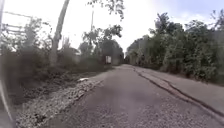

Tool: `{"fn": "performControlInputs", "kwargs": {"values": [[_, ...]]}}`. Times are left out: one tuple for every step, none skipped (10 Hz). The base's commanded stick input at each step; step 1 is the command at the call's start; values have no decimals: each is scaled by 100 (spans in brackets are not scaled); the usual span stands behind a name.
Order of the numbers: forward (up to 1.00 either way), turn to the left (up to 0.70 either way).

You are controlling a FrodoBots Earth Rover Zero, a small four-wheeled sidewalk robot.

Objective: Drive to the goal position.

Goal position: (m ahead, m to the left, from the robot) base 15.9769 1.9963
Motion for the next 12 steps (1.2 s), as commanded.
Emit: {"fn": "performControlInputs", "kwargs": {"values": [[70,-2],[70,-2],[70,-2],[70,-2],[70,-2],[70,-2],[70,-2],[70,-2],[70,-2],[70,-1],[70,0],[70,-1]]}}
